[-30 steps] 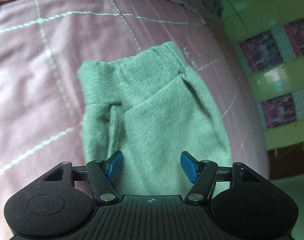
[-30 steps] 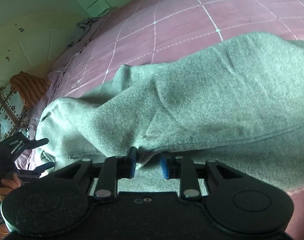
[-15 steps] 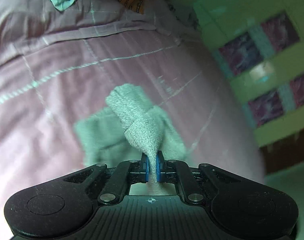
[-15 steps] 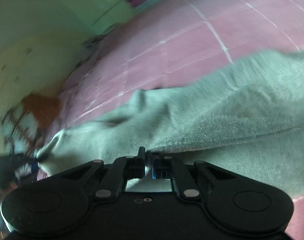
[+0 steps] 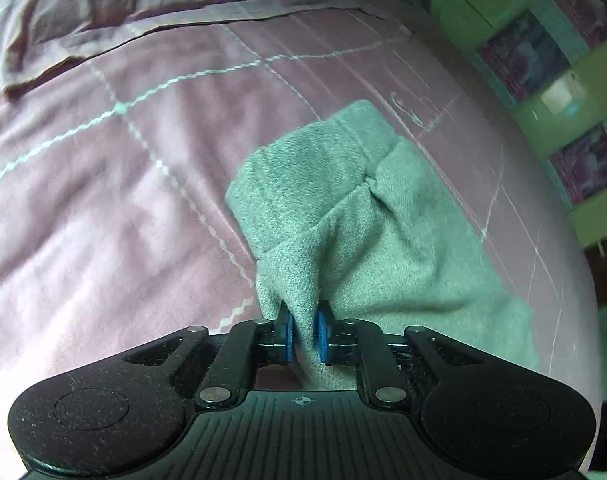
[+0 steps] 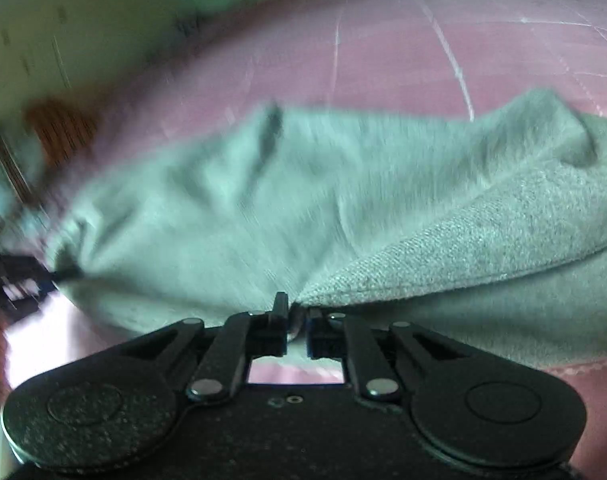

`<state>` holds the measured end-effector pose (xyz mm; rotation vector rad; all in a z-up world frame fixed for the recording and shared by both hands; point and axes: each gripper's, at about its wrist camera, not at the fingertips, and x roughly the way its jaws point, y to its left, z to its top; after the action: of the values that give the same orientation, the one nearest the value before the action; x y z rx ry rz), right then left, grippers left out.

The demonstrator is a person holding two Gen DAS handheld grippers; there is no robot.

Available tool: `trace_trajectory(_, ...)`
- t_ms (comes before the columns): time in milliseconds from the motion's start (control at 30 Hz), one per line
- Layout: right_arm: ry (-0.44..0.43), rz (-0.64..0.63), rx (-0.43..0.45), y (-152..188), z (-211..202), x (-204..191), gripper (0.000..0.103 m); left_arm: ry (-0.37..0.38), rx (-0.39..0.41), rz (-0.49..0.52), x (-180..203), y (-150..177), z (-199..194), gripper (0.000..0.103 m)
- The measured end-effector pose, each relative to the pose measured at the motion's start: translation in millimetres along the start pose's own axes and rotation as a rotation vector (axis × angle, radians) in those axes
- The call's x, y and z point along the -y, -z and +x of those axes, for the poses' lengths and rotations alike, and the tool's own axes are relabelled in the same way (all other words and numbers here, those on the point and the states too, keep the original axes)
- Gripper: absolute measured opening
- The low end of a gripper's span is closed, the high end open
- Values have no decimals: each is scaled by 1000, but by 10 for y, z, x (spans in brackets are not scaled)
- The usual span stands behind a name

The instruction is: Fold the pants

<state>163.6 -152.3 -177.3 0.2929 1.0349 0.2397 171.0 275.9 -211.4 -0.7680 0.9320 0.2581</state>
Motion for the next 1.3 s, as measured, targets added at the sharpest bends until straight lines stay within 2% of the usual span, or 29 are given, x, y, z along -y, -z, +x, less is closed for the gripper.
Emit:
trace_trajectory(100, -21, 26, 8, -27, -35, 36, 20, -37, 31, 6, 102, 39, -241, 24)
trace_trajectory(167, -47, 54, 26, -43, -208, 106, 24, -47, 100, 79, 209, 135, -501, 29)
trace_trajectory(233, -49, 67, 43, -64, -326, 162, 27, -37, 116, 164, 398, 252, -642, 37)
trace_trajectory(300, -28, 78, 50, -60, -424, 297, 28, -17, 88, 228, 602, 375, -626, 43)
trace_trajectory(367, 0, 115, 56, -35, -517, 512, 31, 10, 30, 272, 828, 561, -529, 43)
trace_trajectory(467, 45, 212, 70, -33, -643, 871, 31, 9, -56, 337, 1122, 906, -255, 44)
trace_trajectory(500, 59, 240, 81, -41, -683, 957, 32, 1, -70, 359, 1172, 1003, -165, 50)
trace_trajectory(600, 68, 337, 120, -34, -887, 1267, 37, -34, -31, 407, 1199, 1184, -64, 52)
trace_trajectory(633, 68, 373, 125, -34, -921, 1375, 43, -38, -25, 413, 1204, 1192, -63, 52)
trace_trajectory(700, 63, 449, 128, -9, -947, 1592, 44, -44, -28, 427, 1222, 1199, -88, 52)
trace_trajectory(900, -91, 600, 160, 106, -818, 1869, 36, -33, -42, 392, 1204, 1152, -101, 52)
trace_trajectory(1000, -144, 652, 179, 142, -675, 1857, 21, -49, -41, 411, 1245, 1176, -47, 52)
trace_trajectory(1067, -145, 711, 238, 187, -643, 1907, 12, -55, -41, 418, 1257, 1183, -39, 52)
trace_trajectory(1133, -153, 793, 337, 266, -758, 1972, 5, -62, -38, 433, 1276, 1197, -32, 52)
trace_trajectory(1200, -153, 761, 397, 267, -894, 1924, 5, -70, -32, 464, 1302, 1223, -25, 53)
trace_trajectory(1300, -126, 588, 428, 213, -1118, 1697, 4, -75, -22, 501, 1314, 1261, -43, 53)
